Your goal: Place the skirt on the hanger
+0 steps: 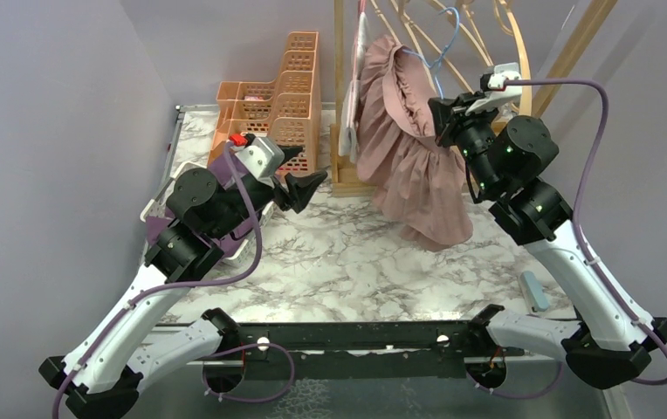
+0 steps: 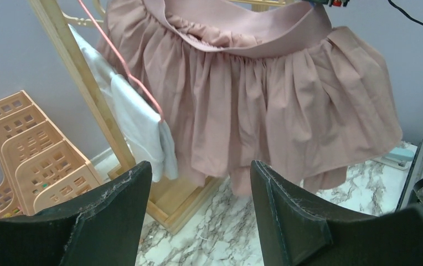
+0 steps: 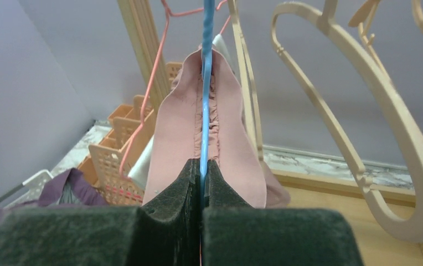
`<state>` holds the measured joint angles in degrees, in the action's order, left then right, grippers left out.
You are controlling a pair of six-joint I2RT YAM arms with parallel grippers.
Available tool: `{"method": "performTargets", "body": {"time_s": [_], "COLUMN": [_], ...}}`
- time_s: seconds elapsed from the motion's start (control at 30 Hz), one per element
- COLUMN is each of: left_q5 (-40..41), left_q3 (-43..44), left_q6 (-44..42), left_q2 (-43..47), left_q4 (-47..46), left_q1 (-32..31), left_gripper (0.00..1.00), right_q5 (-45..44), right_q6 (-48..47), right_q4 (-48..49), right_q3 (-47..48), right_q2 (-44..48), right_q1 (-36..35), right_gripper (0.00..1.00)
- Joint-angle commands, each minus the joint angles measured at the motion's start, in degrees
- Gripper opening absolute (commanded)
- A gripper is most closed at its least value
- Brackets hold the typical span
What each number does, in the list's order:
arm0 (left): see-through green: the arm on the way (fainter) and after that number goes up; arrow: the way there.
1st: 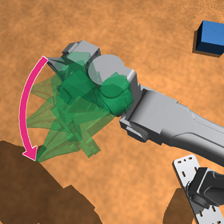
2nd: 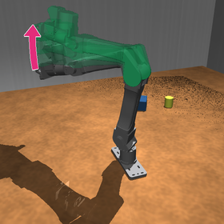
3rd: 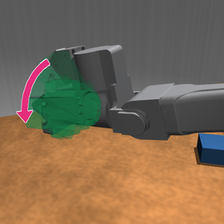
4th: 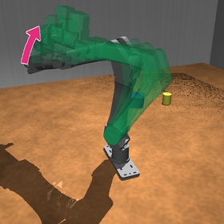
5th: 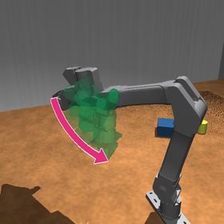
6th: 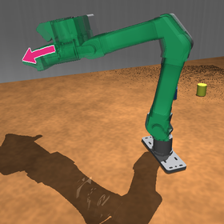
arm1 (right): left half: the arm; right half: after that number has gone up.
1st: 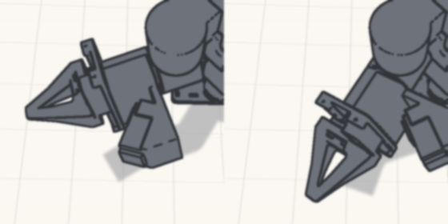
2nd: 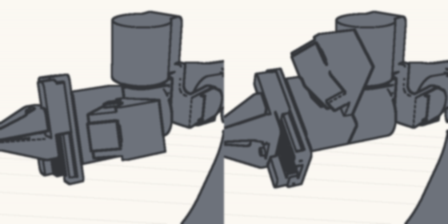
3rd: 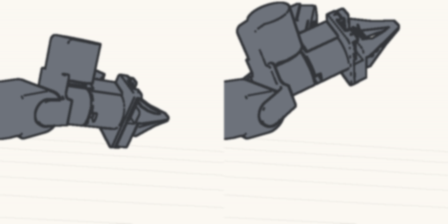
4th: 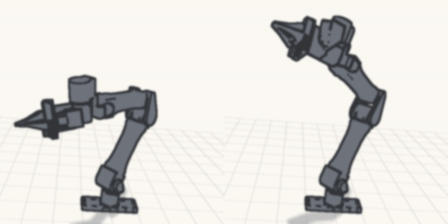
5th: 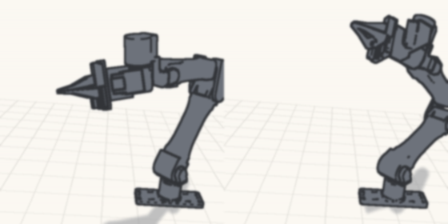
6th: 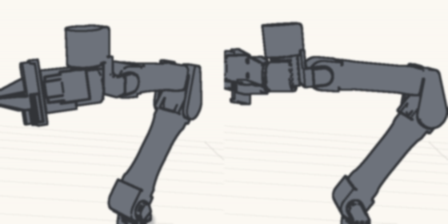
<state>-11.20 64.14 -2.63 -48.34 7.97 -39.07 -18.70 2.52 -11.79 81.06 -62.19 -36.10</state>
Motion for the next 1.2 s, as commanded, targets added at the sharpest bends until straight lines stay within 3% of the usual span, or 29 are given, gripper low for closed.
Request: {"method": "performTargets", "body": {"time_s": [0.0,0.37,0.67,0.8,0.97,1.17], "left_q5": [1.45,1.45,1.45,1.45,1.66,1.88], "left_q3": [-0.68,-1.34,-1.65,-1.72,-1.93,-1.80], "left_q6": [0.39,0.72,0.22,0.17,0.17,0.00], "left_q2": [0.82,0.25,0.13,0.23,0.80,1.02], "left_q4": [-0.02,-0.76,-0.51,-0.16,0.50,1.19], "left_q1": [0.13,0.13,0.11,0.13,0.15,0.11], "left_gripper": [0.68,0.68,0.68,0.68,0.68,0.68], "right_q5": [-3.07,-1.81,-26.03,-29.15,-26.40,-3.00], "right_q6": [-1.69,-6.62,-9.84,-9.28,-6.98,-9.55], "right_q4": [12.90,12.55,17.24,17.38,17.05,16.56], "right_q3": [3.63,11.54,13.67,13.14,11.38,9.40], "right_q2": [-1.18,-9.78,-13.02,-12.71,-10.87,-9.02], "right_q1": [-0.11,-0.11,-0.11,-0.11,-0.11,-0.11], "right_gripper": [0.01,0.01,0.01,0.01,0.01,0.01]}}
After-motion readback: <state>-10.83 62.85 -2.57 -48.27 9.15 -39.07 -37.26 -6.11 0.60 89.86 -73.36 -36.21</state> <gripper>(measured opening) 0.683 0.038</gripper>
